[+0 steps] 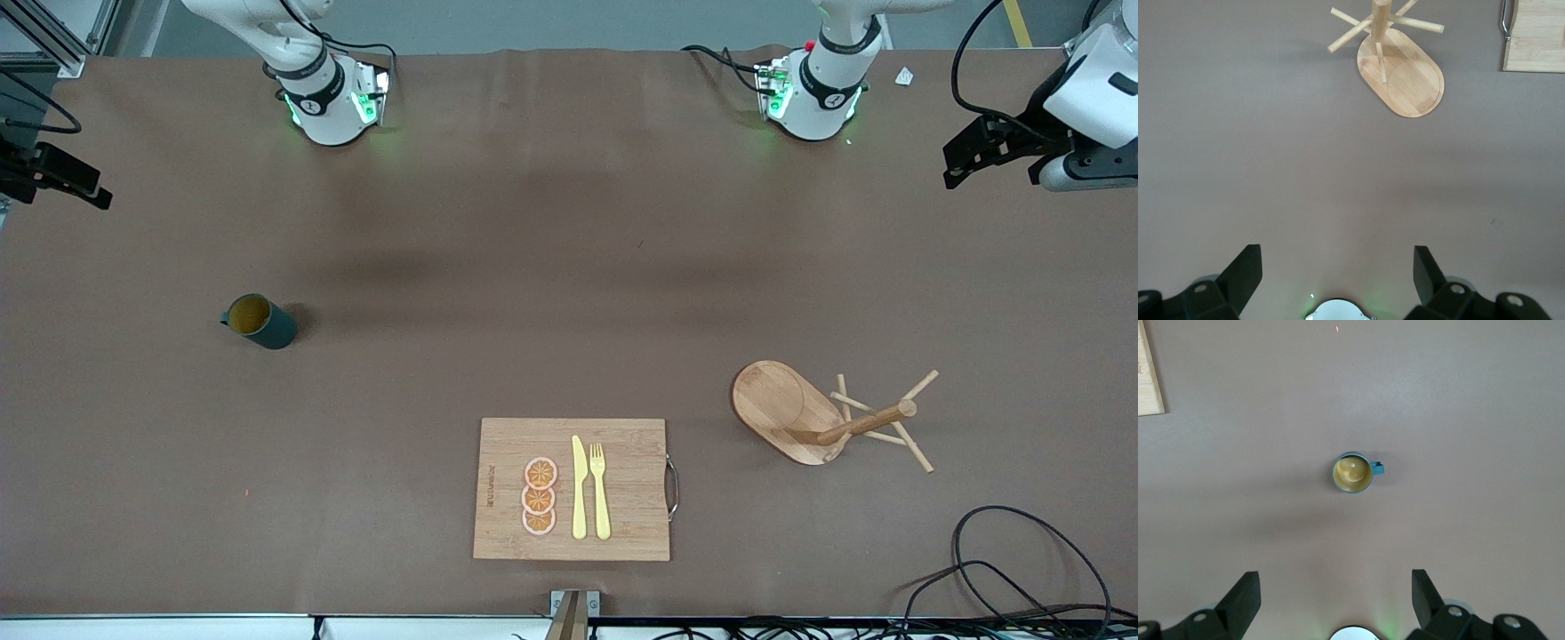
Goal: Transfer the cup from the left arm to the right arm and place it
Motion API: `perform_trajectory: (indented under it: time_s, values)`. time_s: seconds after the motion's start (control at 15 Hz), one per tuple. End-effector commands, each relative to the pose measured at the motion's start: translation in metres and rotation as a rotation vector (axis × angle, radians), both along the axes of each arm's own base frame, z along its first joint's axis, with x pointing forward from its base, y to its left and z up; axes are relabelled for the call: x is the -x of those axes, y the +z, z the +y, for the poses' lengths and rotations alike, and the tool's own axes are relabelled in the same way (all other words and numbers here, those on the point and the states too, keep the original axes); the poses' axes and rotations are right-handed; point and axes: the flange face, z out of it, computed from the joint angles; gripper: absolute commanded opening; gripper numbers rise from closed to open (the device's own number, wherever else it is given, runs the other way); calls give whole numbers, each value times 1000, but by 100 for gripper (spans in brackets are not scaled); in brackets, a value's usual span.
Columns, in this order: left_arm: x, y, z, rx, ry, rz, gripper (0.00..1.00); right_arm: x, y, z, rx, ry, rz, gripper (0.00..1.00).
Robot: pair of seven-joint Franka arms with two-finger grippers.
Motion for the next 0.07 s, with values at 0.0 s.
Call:
perform_trajectory:
  time_s: [0.0]
  values:
    - [0,3,-3,16,-21,0,100,15,6,3,7,18,-12,100]
